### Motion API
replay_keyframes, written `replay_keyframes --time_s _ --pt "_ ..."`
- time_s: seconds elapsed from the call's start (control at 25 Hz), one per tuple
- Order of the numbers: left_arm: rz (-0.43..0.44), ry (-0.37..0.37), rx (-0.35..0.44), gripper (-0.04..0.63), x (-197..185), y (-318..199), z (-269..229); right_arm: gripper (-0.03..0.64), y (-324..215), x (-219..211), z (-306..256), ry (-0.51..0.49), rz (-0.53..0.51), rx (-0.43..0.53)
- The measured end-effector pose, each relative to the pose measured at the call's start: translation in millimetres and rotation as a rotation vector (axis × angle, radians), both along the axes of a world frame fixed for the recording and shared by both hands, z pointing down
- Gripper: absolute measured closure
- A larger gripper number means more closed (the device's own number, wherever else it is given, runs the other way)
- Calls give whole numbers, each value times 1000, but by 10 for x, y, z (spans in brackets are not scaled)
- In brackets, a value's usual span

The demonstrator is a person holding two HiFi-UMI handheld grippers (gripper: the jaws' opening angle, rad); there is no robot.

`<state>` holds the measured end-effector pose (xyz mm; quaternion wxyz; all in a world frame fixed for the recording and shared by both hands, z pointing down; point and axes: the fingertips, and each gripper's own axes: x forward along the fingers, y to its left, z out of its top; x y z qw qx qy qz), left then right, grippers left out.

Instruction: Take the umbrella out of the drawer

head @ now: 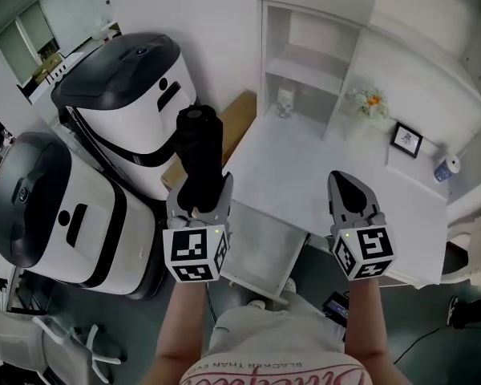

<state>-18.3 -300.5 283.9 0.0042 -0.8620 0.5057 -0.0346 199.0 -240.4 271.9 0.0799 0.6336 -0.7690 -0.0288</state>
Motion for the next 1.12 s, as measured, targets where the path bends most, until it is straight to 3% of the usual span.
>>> replay_keyframes --time_s 0.32,1.12 --pt "45 -12 135 327 13 99 -369 609 138 54 -242 25 56 58" --pt "85 34 135 326 177 189 -504 609 460 304 -482 52 130 130"
